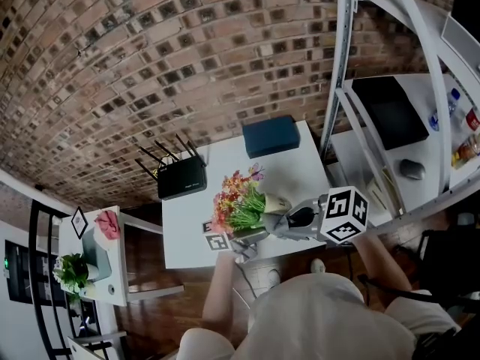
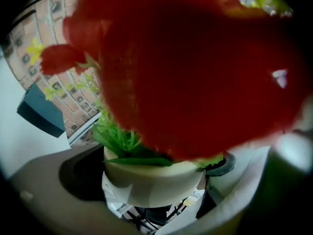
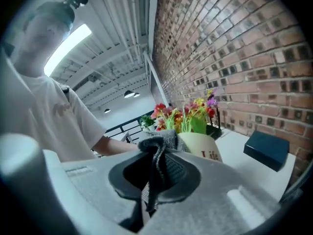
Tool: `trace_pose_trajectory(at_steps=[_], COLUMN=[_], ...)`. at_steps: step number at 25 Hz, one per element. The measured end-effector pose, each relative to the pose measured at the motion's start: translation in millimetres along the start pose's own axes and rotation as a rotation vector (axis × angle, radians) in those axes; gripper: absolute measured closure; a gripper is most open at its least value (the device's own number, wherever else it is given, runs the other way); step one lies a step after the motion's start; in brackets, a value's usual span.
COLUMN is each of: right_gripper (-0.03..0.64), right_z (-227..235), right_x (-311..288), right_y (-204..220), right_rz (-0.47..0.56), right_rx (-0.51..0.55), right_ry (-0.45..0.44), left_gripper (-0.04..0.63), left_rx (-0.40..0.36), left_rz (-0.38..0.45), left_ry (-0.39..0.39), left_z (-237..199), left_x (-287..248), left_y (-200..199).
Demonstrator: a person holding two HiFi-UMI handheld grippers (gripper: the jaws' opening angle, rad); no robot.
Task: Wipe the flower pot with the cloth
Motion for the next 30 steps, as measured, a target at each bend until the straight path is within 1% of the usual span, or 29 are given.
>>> trace_pose_trajectory(at_steps=[2, 5, 7, 9, 12, 14, 15, 17, 19, 20, 22, 23, 24, 26, 30], right_gripper=[0.615, 0.615, 0.615, 0.615, 0.615, 0.615, 0.615, 0.615, 0.615, 0.615, 0.615, 0.615, 0.615, 0.615, 0.615], right_z=[11.8, 37.4, 55.3, 66.9, 85.5, 97.0, 100.8, 103.9, 103.2, 101.6, 95.3, 92.4, 90.8, 89.1, 77.7], right_x=[10.9, 23.1, 23.4, 20.2, 12.2, 3.2, -1.9, -9.9, -13.4, -13.8, -14.6, -15.6, -16.8, -20.0, -34.7], right_y=[-8.5, -11.2, -4.4, 3.3, 15.4, 28.5, 35.8, 47.0, 48.8, 45.9, 36.0, 32.8, 31.8, 34.1, 47.5], right_rz=[0.048, 0.071, 0.073, 0.1, 0.156, 0.15, 0.132, 0.09, 0.102, 0.139, 0.258, 0.31, 0.341, 0.357, 0.289], right_rx=[-0.033, -0.076, -0.138, -0.221, -0.361, -0.43, -0.448, -0.451, -0.473, -0.507, -0.616, -0.663, -0.692, -0.708, -0.7], right_ry=[0.036, 0.11, 0.114, 0.056, -0.061, -0.127, -0.139, -0.133, -0.156, -0.196, -0.337, -0.399, -0.434, -0.452, -0.447], left_gripper=[-0.035, -0.035, -0.035, -0.035, -0.035, -0.035, -0.035, -0.035, -0.035, -0.035, -0.035, -0.035, -0.035, -0.035, -0.035], left_rx=[0.008, 0.014, 0.02, 0.028, 0.047, 0.061, 0.069, 0.083, 0.095, 0.097, 0.095, 0.093, 0.091, 0.088, 0.079], left_rz=[-0.011, -0.024, -0.029, -0.036, -0.031, -0.019, -0.01, 0.017, 0.062, 0.094, 0.171, 0.198, 0.211, 0.213, 0.229], left_ry=[0.018, 0.068, 0.106, 0.132, 0.165, 0.186, 0.196, 0.216, 0.238, 0.251, 0.283, 0.293, 0.298, 0.302, 0.317], left_z=[4.2, 16.5, 25.7, 31.9, 38.2, 41.4, 42.8, 45.4, 47.6, 49.2, 54.5, 56.6, 57.9, 59.6, 65.9], left_x=[0.6, 1.7, 2.3, 3.2, 4.3, 4.9, 5.2, 5.6, 5.9, 6.1, 7.0, 7.4, 7.1, 5.5, 3.2], left_y=[3.5, 6.9, 9.2, 12.5, 16.1, 17.4, 17.6, 16.2, 11.2, 6.7, -5.1, -9.1, -10.9, -11.7, -12.6])
Point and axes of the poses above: the fingertips, and each gripper's own axes: x backward along the fingers, z to its right, y out of its underside, the point moved 2 cm from there along x, backward along the fingers, and after that the axes turned 6 degrees about -x, right-handed, at the moved point
